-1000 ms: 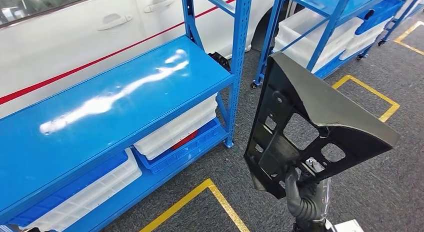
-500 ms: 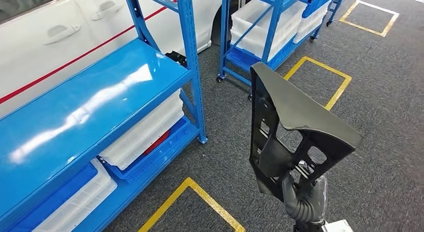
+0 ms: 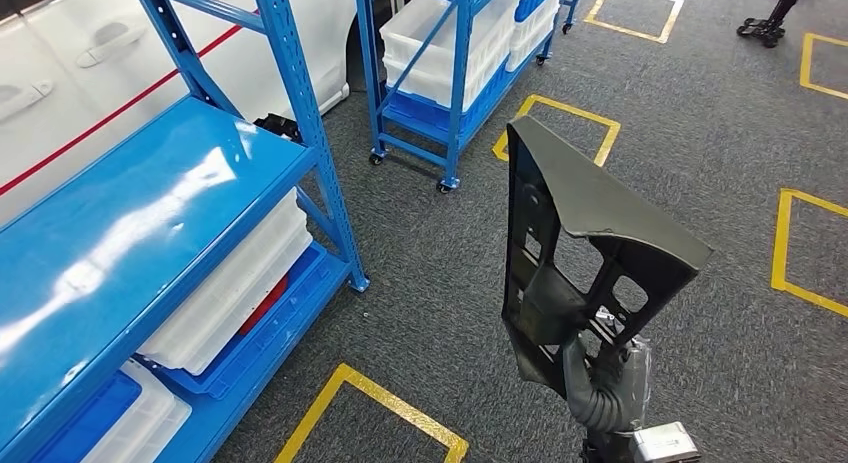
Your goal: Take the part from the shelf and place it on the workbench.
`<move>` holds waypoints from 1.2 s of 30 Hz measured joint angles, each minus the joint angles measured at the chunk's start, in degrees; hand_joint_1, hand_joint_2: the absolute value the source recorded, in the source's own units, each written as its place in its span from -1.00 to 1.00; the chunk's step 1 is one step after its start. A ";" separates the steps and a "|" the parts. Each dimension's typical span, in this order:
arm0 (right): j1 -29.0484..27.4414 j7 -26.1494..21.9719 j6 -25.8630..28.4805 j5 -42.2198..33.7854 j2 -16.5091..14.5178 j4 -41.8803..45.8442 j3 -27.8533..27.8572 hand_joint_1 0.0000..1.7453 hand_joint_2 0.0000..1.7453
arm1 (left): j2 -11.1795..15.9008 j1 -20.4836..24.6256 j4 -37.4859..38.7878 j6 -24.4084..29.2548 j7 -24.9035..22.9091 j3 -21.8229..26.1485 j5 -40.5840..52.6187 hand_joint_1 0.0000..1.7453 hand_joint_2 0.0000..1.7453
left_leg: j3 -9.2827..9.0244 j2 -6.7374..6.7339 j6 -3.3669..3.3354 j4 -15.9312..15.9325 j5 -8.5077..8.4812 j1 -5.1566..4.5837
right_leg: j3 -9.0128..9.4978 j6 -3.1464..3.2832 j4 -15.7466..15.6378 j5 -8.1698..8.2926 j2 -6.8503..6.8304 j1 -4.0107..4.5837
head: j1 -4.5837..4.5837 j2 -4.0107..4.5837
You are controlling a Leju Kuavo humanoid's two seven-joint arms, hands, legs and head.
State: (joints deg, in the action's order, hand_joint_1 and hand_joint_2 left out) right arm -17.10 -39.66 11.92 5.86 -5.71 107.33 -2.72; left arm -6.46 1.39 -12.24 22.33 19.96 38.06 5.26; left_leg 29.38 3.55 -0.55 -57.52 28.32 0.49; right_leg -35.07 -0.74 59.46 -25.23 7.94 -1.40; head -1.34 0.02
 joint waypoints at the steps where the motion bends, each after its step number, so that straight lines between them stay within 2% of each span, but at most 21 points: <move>1: 0.06 -0.01 0.31 -0.20 0.30 -0.10 -0.04 1.00 1.00 | -0.14 0.04 0.00 0.19 -0.28 0.13 -0.04 -1.00 -1.00 | -0.24 -0.81 -0.32 0.54 -0.38 0.05 | -0.33 -0.24 0.48 -0.38 -1.33 0.15 | 0.02 0.00; 2: 0.20 -0.01 0.66 -0.36 0.62 -0.19 -0.13 1.00 1.00 | -0.28 0.03 0.00 0.37 -0.57 0.25 -0.08 -1.00 -1.00 | -0.41 -1.67 -0.62 1.07 -0.72 0.10 | -1.07 -0.39 1.92 -1.44 -3.23 0.35 | 0.04 0.00; 4: 0.65 -0.01 1.32 -0.53 1.18 -0.40 -0.40 1.00 1.00 | -0.53 -0.14 0.00 0.62 -1.04 0.54 -0.13 -1.00 -1.00 | -0.37 -3.44 -0.96 1.47 -0.99 -0.03 | -4.10 -0.58 8.32 -5.28 -6.83 0.59 | 0.07 0.00; 6: 0.89 -0.01 1.68 -0.53 1.43 -0.68 -0.65 1.00 1.00 | -0.67 -0.23 0.00 0.67 -1.30 0.85 -0.14 -1.00 -1.00 | -0.15 -5.27 -1.00 1.37 -0.96 -0.19 | -6.88 -0.86 14.59 -7.83 -7.57 0.51 | 0.07 0.00; 7: 0.91 -0.01 1.75 -0.52 1.54 -0.83 -0.73 1.00 1.00 | -0.73 -0.24 0.00 0.67 -1.38 1.02 -0.16 -1.00 -1.00 | -0.08 -6.14 -0.99 1.29 -0.90 -0.22 | -6.91 -0.96 15.12 -7.56 -7.71 0.47 | 0.07 0.00; 9: 0.94 -0.01 1.98 -0.39 1.78 -1.01 -0.91 1.00 1.00 | -0.88 -0.21 0.00 0.67 -1.44 1.21 -0.21 -1.00 -1.00 | -0.08 -7.71 -0.76 0.99 -0.65 -0.21 | -3.34 -1.03 9.47 -4.46 -8.76 0.41 | 0.07 0.00; 11: 1.07 -0.02 2.68 0.07 2.00 -1.05 -1.30 1.00 1.00 | -0.99 -0.17 0.00 0.67 -1.50 1.30 -0.27 -1.00 -1.00 | -0.03 -8.95 -0.22 0.52 -0.11 -0.43 | 0.89 -0.47 2.25 -2.22 -10.88 0.67 | 0.07 -0.01; 12: 1.14 -0.02 3.19 0.37 2.08 -1.05 -1.59 1.00 1.00 | -1.03 -0.15 0.00 0.64 -1.54 1.34 -0.28 -1.00 -1.00 | -0.08 -9.43 0.07 0.33 0.11 -0.56 | 1.88 -0.05 0.39 -1.90 -11.46 0.82 | 0.06 -0.01; 15: 1.14 -0.03 4.92 1.32 2.34 -1.03 -2.64 1.00 1.00 | -1.06 -0.01 0.00 0.29 -1.55 1.53 -0.29 -1.00 -1.00 | -0.55 -10.56 0.96 0.26 0.45 -0.59 | 1.79 1.22 -0.20 -1.83 -10.21 1.00 | 0.04 0.00; 17: 1.14 -0.03 5.95 1.99 2.46 -1.01 -3.68 1.00 1.00 | -1.04 0.00 0.00 -0.13 -1.38 1.72 -0.39 -1.00 -1.00 | 0.05 -8.40 1.58 -1.70 2.18 -0.33 | 1.69 1.92 -0.44 -1.50 -8.97 0.77 | 0.02 0.00; 19: 1.36 -0.02 6.65 2.80 2.44 -1.12 -5.24 1.00 1.00 | -1.01 -0.14 0.00 -0.44 -1.09 2.04 -0.55 -1.00 -1.00 | 2.92 -5.10 1.93 -8.23 5.98 -0.16 | 1.51 2.43 -0.53 -1.27 -7.66 0.70 | 0.01 0.00; 21: 1.81 -0.01 6.98 3.70 2.38 -1.53 -7.07 1.00 1.00 | -0.93 -0.23 0.00 -0.46 -0.85 2.52 -0.78 -1.00 -1.00 | 6.41 -4.10 1.90 -15.33 8.53 -0.15 | 1.29 2.70 -0.49 -1.13 -6.09 0.92 | 0.01 0.00; 22: 2.03 -0.01 7.06 4.08 2.35 -1.81 -7.94 1.00 1.00 | -0.85 -0.23 0.00 -0.41 -0.78 2.76 -0.91 -1.00 -1.00 | 7.10 -3.97 1.74 -16.41 8.18 -0.18 | 1.27 2.76 -0.47 -1.09 -5.22 1.05 | 0.01 0.00; 24: 2.34 -0.01 7.20 4.48 2.23 -2.32 -9.37 1.00 1.00 | -0.66 -0.20 0.00 -0.32 -0.67 3.08 -1.04 -1.00 -1.00 | 5.22 -3.03 1.03 -11.59 4.20 -0.33 | 1.49 2.79 -0.42 -1.05 -3.44 1.23 | 0.01 0.00; 26: 2.71 -0.01 7.36 4.57 2.09 -2.69 -10.27 1.00 1.00 | -0.42 -0.22 0.00 -0.27 -0.59 3.25 -1.07 -1.00 -1.00 | 1.97 -0.06 0.18 -3.85 0.34 -0.46 | 1.63 2.64 -0.36 -0.98 -1.91 1.23 | 0.01 0.00; 28: 3.12 -0.01 7.48 4.56 1.98 -3.00 -10.72 1.00 1.00 | -0.25 -0.18 0.00 -0.22 -0.55 3.43 -1.08 -1.00 -1.00 | 0.62 1.70 -0.17 -0.56 -0.44 -0.57 | 1.22 2.05 -0.34 -0.68 -0.53 0.96 | 0.01 0.00; 30: 3.23 -0.01 7.56 4.55 1.91 -3.19 -10.95 1.00 1.00 | -0.22 0.02 0.00 -0.20 -0.52 3.62 -1.09 -1.00 -1.00 | 0.29 0.60 -0.35 0.36 -0.67 -0.54 | 0.78 1.17 -0.52 -0.23 0.72 0.77 | 0.01 0.00; 31: 3.22 -0.02 7.59 4.54 1.90 -3.25 -11.01 1.00 1.00 | -0.21 0.08 0.00 -0.19 -0.50 3.69 -1.09 -1.00 -1.00 | 0.06 -0.21 -0.51 0.99 -1.04 -0.46 | 0.58 0.88 -0.29 -0.37 -0.03 0.86 | 0.02 0.00; 33: 3.50 -0.03 7.29 4.44 1.91 -3.42 -11.23 1.00 1.00 | -0.21 0.01 0.00 0.01 -0.46 3.86 -1.16 -1.00 -1.00 | -0.31 -2.05 -0.85 2.15 -1.75 -0.31 | -0.96 0.54 2.81 -2.49 -3.51 1.14 | 0.04 0.00; 34: 3.71 -0.04 6.83 4.30 1.91 -3.58 -11.39 1.00 1.00 | -0.21 -0.06 0.00 0.29 -0.45 3.99 -1.31 -1.00 -1.00 | -0.31 -3.05 -0.96 2.27 -1.85 -0.47 | -2.57 0.41 6.12 -4.37 -5.58 1.13 | 0.05 0.00; 36: 4.14 -0.02 5.36 3.79 1.91 -4.01 -11.77 1.00 1.00 | -0.25 -0.14 0.00 1.33 -0.50 4.35 -1.67 -1.00 -1.00 | -0.04 -4.97 -1.11 2.11 -1.84 -0.65 | -5.88 0.02 12.99 -7.34 -7.17 0.83 | 0.07 0.00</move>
State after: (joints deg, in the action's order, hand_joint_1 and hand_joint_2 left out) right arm -12.96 -39.68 17.27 9.65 -3.81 103.32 -14.49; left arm -6.70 1.25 -12.24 23.66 19.46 42.41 3.59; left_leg 29.35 -1.43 -1.66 -55.41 26.48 -0.17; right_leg -40.95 -0.72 72.45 -32.56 0.77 -0.57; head -1.27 0.02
